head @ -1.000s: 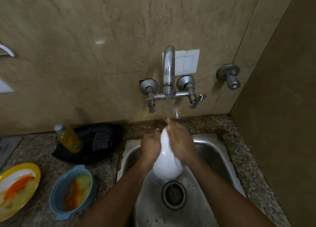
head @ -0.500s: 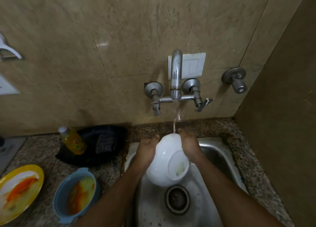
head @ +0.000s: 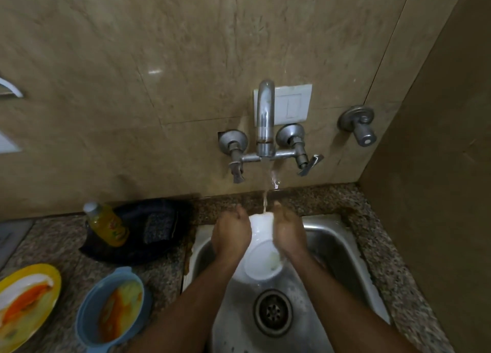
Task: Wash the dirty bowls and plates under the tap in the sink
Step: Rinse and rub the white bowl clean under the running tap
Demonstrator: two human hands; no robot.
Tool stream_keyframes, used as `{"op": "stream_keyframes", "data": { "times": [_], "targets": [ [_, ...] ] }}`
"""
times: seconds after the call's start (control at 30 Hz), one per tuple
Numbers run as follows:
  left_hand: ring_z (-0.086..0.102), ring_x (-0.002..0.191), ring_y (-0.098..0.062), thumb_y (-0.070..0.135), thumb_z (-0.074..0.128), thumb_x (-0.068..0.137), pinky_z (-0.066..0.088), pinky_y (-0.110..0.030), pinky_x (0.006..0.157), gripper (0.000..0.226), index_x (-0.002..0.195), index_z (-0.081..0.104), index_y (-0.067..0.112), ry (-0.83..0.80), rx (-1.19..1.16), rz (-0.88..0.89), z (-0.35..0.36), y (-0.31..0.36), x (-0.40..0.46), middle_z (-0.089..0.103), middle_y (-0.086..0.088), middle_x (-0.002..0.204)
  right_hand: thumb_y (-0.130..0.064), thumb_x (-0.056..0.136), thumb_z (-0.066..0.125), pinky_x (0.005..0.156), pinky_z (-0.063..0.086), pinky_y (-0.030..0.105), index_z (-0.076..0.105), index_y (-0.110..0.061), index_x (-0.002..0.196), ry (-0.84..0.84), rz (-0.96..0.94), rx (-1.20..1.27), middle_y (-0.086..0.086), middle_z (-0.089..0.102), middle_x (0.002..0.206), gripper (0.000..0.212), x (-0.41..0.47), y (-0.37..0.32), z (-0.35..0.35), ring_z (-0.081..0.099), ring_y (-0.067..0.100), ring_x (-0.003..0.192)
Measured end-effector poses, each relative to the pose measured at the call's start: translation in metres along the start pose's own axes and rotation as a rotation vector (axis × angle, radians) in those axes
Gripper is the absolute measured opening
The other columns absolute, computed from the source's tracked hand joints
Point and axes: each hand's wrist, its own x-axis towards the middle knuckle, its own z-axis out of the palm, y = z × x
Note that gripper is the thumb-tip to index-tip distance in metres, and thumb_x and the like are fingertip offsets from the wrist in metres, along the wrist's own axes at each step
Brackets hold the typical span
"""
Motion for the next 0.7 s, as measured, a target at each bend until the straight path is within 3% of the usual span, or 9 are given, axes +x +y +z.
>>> {"op": "stream_keyframes", "data": {
  "times": [0.07, 0.13, 0.2, 0.27, 0.37, 0.4, 0.53, 0.67, 0.7],
  "targets": [
    [0.062, 0.087, -0.031, 0.036, 0.038, 0.102, 0.039, -0.028, 0.074, 0.047, 0.087, 0.069, 0.004, 0.04, -0.07, -0.065, -0.003, -0.002, 0.003, 0.07, -0.018, 0.098, -0.039, 0.104, 0.026, 0.08, 0.046, 0.038, 0.066, -0.018, 0.096, 0.006, -0.141, -0.047, 0.004, 0.067, 0.094, 0.046, -0.015, -0.004, 0.008, 0.059, 0.023, 0.088],
    [0.061, 0.088, -0.031, 0.035, 0.038, 0.102, 0.039, -0.029, 0.075, 0.047, 0.087, 0.068, 0.003, 0.048, -0.091, -0.064, -0.005, -0.004, 0.006, 0.069, -0.018, 0.099, -0.036, 0.105, 0.025, 0.081, 0.042, 0.033, 0.063, -0.022, 0.108, -0.052, -0.227, -0.073, -0.004, 0.061, 0.1, 0.041, -0.012, 0.009, 0.009, 0.055, 0.017, 0.093],
    [0.061, 0.086, -0.032, 0.035, 0.037, 0.101, 0.043, -0.031, 0.075, 0.048, 0.079, 0.064, 0.004, 0.048, -0.093, -0.037, -0.008, -0.004, 0.005, 0.07, -0.018, 0.096, -0.042, 0.106, 0.029, 0.086, 0.04, 0.031, 0.063, -0.023, 0.112, -0.012, 0.005, 0.068, -0.007, 0.061, 0.107, 0.039, -0.002, 0.013, 0.007, 0.055, 0.013, 0.097],
    [0.062, 0.093, -0.036, 0.036, 0.037, 0.101, 0.047, -0.035, 0.082, 0.049, 0.091, 0.068, -0.001, 0.074, -0.154, -0.082, -0.011, -0.005, 0.005, 0.069, -0.02, 0.102, -0.052, 0.103, 0.027, 0.085, 0.042, 0.035, 0.061, -0.027, 0.103, 0.032, 0.112, 0.045, -0.003, 0.064, 0.101, 0.043, 0.002, 0.008, 0.008, 0.056, 0.013, 0.089],
    [0.061, 0.102, -0.037, 0.032, 0.038, 0.102, 0.047, -0.036, 0.092, 0.047, 0.105, 0.067, -0.005, 0.104, -0.235, -0.151, -0.017, -0.007, 0.014, 0.066, -0.022, 0.112, -0.045, 0.102, 0.02, 0.08, 0.044, 0.035, 0.061, -0.023, 0.103, 0.078, -0.313, -0.179, -0.004, 0.06, 0.1, 0.047, -0.013, 0.002, 0.019, 0.054, 0.014, 0.091],
    [0.061, 0.102, -0.037, 0.032, 0.038, 0.102, 0.048, -0.037, 0.093, 0.046, 0.105, 0.067, -0.004, 0.092, -0.246, -0.151, -0.017, -0.006, 0.015, 0.066, -0.021, 0.111, -0.045, 0.101, 0.021, 0.08, 0.045, 0.034, 0.061, -0.024, 0.104, 0.033, -0.323, -0.137, -0.004, 0.059, 0.101, 0.045, -0.01, 0.005, 0.019, 0.054, 0.014, 0.093],
    [0.061, 0.1, -0.037, 0.031, 0.039, 0.101, 0.049, -0.042, 0.094, 0.045, 0.103, 0.068, -0.003, 0.071, -0.286, -0.172, -0.012, -0.012, 0.014, 0.067, -0.022, 0.108, -0.051, 0.1, 0.036, 0.087, 0.05, 0.042, 0.066, -0.023, 0.096, -0.024, 0.127, 0.138, 0.0, 0.066, 0.096, 0.041, 0.012, 0.005, 0.02, 0.063, 0.021, 0.095],
    [0.061, 0.104, -0.037, 0.024, 0.041, 0.102, 0.049, -0.044, 0.097, 0.04, 0.102, 0.065, -0.007, 0.072, -0.374, -0.257, -0.018, -0.024, 0.027, 0.066, -0.024, 0.111, -0.051, 0.101, 0.027, 0.082, 0.046, 0.037, 0.059, -0.028, 0.097, 0.009, -0.144, -0.106, -0.003, 0.06, 0.1, 0.04, -0.001, 0.0, 0.022, 0.055, 0.016, 0.093],
    [0.061, 0.103, -0.036, 0.026, 0.042, 0.102, 0.049, -0.044, 0.097, 0.038, 0.1, 0.066, -0.004, 0.061, -0.39, -0.267, -0.019, -0.024, 0.027, 0.066, -0.022, 0.11, -0.054, 0.099, 0.032, 0.083, 0.046, 0.037, 0.06, -0.028, 0.098, -0.048, -0.055, -0.022, -0.002, 0.062, 0.104, 0.038, 0.004, 0.004, 0.019, 0.057, 0.018, 0.095]
  ]
}}
